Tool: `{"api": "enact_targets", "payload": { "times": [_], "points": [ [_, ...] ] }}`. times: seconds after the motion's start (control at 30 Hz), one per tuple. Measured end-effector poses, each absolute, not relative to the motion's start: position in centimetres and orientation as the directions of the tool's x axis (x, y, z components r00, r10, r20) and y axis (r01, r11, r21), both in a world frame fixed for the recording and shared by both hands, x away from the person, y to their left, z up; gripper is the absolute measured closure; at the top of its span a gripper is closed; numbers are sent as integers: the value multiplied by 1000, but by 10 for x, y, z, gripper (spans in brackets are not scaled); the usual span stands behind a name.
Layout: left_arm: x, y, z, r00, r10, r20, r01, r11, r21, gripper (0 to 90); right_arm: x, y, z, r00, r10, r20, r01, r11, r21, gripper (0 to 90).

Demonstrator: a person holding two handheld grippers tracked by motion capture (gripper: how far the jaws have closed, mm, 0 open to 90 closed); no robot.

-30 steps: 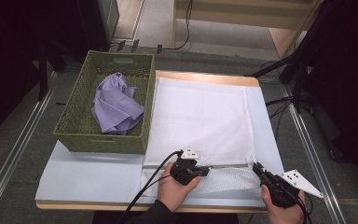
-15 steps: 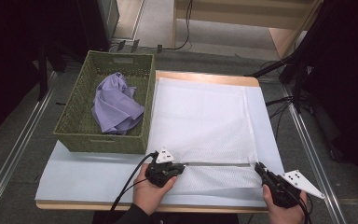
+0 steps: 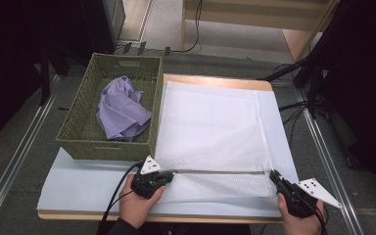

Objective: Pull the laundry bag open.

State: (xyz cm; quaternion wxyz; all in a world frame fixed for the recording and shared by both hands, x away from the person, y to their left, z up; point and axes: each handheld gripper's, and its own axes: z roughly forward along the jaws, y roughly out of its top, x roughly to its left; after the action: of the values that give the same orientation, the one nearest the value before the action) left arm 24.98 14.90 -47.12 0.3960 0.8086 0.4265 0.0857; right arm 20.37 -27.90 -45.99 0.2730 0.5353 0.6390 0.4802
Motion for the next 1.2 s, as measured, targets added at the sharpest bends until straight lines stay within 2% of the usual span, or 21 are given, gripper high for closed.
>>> {"api": "enact_targets", "payload": {
  "times": [0.27,1.2],
  "points": [
    [244,170,-467,612,775,-159,615,-340,712,876,205,-281,-461,-277,947,161,428,-29,904,886],
    [239,206,-468,560,801,-211,644,-261,720,875,207,-283,-465,-271,946,179,447,-41,893,886]
  ]
}}
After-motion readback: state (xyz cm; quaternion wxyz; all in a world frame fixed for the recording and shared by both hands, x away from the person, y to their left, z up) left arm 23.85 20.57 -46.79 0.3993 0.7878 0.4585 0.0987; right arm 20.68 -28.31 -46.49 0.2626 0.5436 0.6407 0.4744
